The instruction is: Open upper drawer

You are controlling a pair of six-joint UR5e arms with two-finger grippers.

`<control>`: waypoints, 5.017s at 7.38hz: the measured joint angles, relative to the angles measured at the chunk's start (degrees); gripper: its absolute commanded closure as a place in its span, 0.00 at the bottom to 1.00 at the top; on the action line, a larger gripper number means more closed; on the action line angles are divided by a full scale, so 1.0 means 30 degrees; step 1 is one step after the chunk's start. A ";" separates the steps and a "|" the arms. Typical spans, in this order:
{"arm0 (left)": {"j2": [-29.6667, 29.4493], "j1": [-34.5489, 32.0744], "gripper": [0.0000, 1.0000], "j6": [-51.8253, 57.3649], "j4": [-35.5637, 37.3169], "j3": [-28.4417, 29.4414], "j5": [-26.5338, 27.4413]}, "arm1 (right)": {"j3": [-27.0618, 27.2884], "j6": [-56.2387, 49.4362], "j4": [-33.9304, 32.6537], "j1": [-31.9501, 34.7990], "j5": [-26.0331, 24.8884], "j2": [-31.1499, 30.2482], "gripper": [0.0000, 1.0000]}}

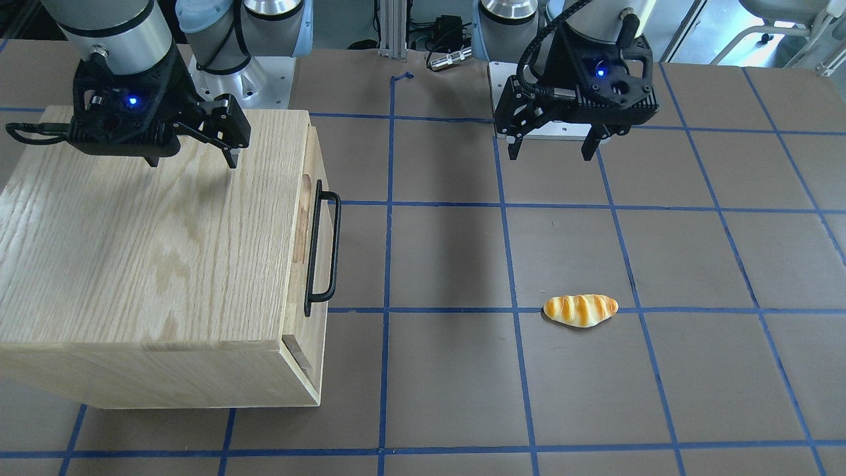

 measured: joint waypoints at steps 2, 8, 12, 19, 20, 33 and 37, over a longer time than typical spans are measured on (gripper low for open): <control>-0.0097 -0.0001 0.00 -0.0006 0.0041 0.0032 -0.0030 | -0.0006 0.0007 0.0000 0.0000 0.0000 0.0000 0.00; -0.3099 -0.1403 0.00 -0.0588 0.4263 0.0274 -0.4460 | -0.0001 0.0003 0.0000 0.0000 0.0000 0.0000 0.00; -0.5102 -0.3172 0.00 -0.3819 0.8043 -0.0568 -0.7588 | 0.0004 0.0007 0.0000 0.0000 0.0000 0.0000 0.00; -0.6522 -0.4069 0.00 -0.4308 0.9052 -0.1309 -0.8022 | 0.0000 -0.0018 0.0000 0.0000 -0.0001 0.0000 0.00; -0.6459 -0.4030 0.00 -0.3977 0.9038 -0.1456 -0.7952 | -0.0001 -0.0015 -0.0001 0.0000 0.0000 0.0000 0.00; -0.3241 0.2996 0.00 0.1676 0.3976 -0.3315 -0.6228 | -0.0003 0.0008 0.0000 0.0000 0.0000 0.0000 0.00; -0.0485 0.2929 0.00 0.1509 0.0482 -0.1380 -0.2876 | 0.0017 0.0008 0.0000 0.0000 -0.0001 -0.0002 0.00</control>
